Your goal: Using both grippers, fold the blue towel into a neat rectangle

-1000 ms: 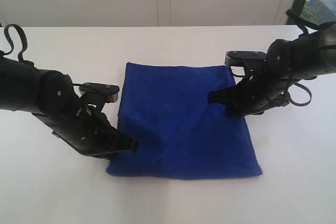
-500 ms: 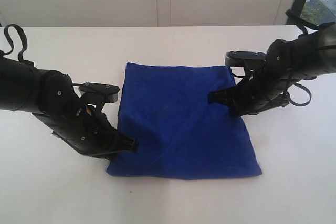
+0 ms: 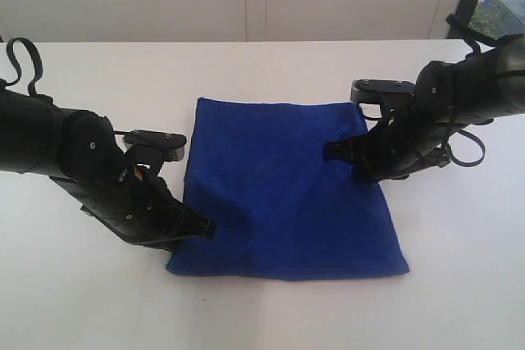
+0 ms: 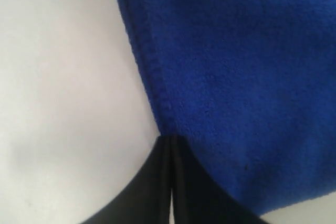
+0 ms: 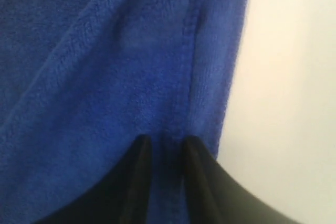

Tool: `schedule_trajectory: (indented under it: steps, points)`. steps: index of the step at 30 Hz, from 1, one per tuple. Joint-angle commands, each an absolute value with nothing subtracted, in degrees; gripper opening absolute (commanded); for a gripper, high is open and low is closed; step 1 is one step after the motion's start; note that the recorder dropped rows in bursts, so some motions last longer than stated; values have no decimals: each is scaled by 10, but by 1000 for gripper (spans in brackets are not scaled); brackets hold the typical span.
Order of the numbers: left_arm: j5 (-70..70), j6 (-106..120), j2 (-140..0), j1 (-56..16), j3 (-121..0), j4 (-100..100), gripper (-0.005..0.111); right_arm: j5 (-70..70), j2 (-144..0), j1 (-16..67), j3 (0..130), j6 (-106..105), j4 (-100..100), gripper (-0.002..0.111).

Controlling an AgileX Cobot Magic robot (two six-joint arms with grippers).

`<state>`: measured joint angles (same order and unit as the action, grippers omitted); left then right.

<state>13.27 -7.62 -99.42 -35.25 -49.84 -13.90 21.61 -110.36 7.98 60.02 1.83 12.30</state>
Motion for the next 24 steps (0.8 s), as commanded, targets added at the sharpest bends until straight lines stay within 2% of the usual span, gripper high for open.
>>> schedule_trajectory:
  steps: [1, 9, 24]
  points:
    - [146, -75, -994, -356, -500, -144, 0, 219, -1107, 80, 599, 12, 119, 23]
    - [146, -75, -994, -356, -500, -144, 0, 211, -1104, 80, 599, 12, 119, 9]
    - [146, -75, -994, -356, -500, -144, 0, 211, -1075, 80, 599, 12, 119, 8]
